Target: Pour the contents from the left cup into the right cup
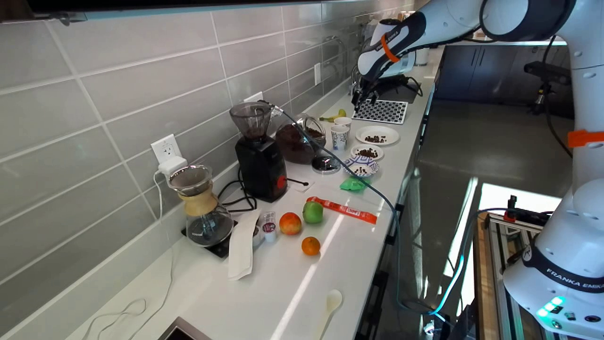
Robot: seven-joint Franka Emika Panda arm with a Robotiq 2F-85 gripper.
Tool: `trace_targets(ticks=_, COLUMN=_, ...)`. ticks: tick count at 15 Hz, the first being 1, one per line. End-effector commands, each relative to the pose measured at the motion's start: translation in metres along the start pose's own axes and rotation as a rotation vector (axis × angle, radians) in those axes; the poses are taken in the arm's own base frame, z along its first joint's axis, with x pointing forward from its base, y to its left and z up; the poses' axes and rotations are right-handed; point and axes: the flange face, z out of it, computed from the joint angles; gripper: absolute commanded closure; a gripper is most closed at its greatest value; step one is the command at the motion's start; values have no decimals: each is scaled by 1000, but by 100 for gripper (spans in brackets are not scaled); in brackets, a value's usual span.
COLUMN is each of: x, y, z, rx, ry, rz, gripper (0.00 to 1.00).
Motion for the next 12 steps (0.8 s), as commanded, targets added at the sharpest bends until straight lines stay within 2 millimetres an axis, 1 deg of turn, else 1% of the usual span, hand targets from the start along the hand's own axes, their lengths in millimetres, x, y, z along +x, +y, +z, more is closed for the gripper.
trace_targets(ticks=1, x=18, y=-2, z=33, rx=13, ry=-9, rz=51, gripper=0)
trace_targets(ticks=3, x=23, y=-6, z=46, rx=16, ry=-14, rz=74, gripper=0)
trace_targets(ticks=7, x=30, y=-11, z=65, rx=5, ry=-25, rz=146, gripper=0)
trace_targets(ticks=12, x=27, y=-13, z=81, rx=0, ry=-55, rz=300, gripper=0)
